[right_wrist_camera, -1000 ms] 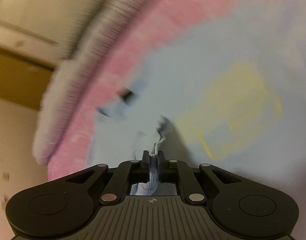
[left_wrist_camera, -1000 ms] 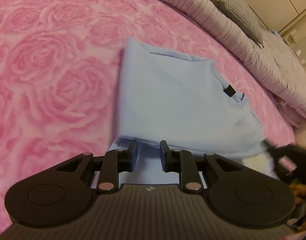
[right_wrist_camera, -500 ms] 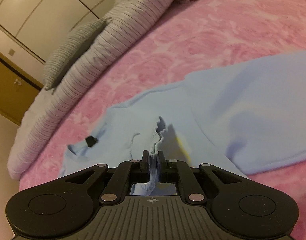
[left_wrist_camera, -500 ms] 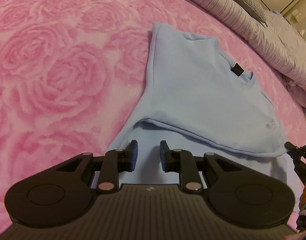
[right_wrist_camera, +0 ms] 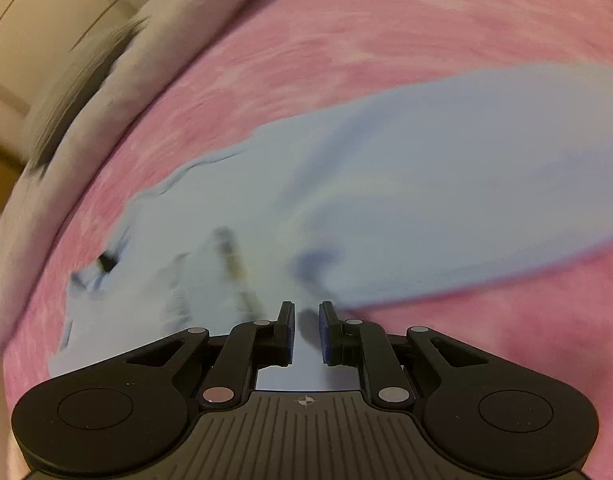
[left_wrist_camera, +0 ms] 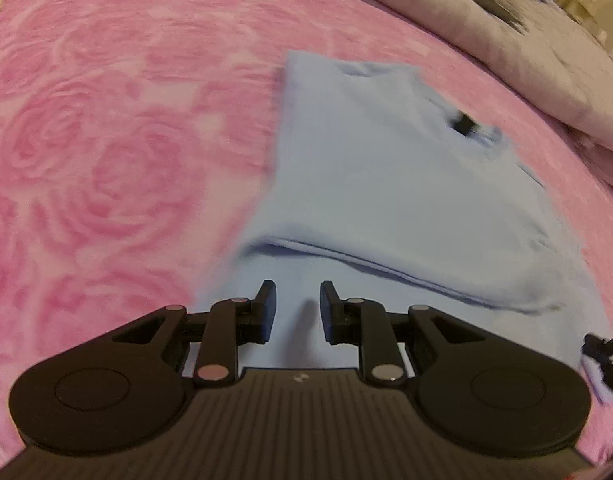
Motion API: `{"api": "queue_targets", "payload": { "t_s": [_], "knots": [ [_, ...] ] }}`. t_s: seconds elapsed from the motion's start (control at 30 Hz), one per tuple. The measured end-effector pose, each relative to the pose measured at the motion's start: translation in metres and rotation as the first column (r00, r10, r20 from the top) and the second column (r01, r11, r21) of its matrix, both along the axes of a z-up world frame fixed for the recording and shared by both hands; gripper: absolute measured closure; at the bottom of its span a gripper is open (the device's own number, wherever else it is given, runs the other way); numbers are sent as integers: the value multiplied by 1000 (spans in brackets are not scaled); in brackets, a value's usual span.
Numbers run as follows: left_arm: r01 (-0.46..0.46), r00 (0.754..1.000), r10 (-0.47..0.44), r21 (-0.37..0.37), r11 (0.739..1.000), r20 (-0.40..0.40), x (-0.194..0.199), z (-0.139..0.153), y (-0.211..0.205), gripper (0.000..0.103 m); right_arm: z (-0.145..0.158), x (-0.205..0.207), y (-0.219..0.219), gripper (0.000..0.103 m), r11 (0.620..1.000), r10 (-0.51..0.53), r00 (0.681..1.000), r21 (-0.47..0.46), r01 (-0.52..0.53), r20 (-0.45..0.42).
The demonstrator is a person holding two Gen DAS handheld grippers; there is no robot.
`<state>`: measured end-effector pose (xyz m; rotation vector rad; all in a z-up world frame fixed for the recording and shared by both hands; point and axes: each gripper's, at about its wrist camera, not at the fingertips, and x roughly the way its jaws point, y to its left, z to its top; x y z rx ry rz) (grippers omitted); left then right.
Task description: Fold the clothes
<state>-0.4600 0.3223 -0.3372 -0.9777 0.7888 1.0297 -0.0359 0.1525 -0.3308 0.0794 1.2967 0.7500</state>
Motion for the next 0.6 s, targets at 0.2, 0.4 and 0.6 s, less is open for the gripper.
{"api": "queue_targets", "payload": {
  "t_s": [0.2, 0.4, 0.6],
  "knots": [
    [166, 986, -166, 0, 986, 31, 74, 5, -22, 85, -8, 65, -129, 89, 910, -399, 907, 65, 409, -133],
    [203, 976, -202, -8, 979, 82, 128, 2, -37, 85, -19, 119, -216, 89, 744, -634, 758, 146, 652, -156],
    [216, 974, -216, 10, 976, 68, 146, 8, -40, 85, -40, 145, -231, 85, 702, -653, 729, 198, 684, -205]
  ]
}}
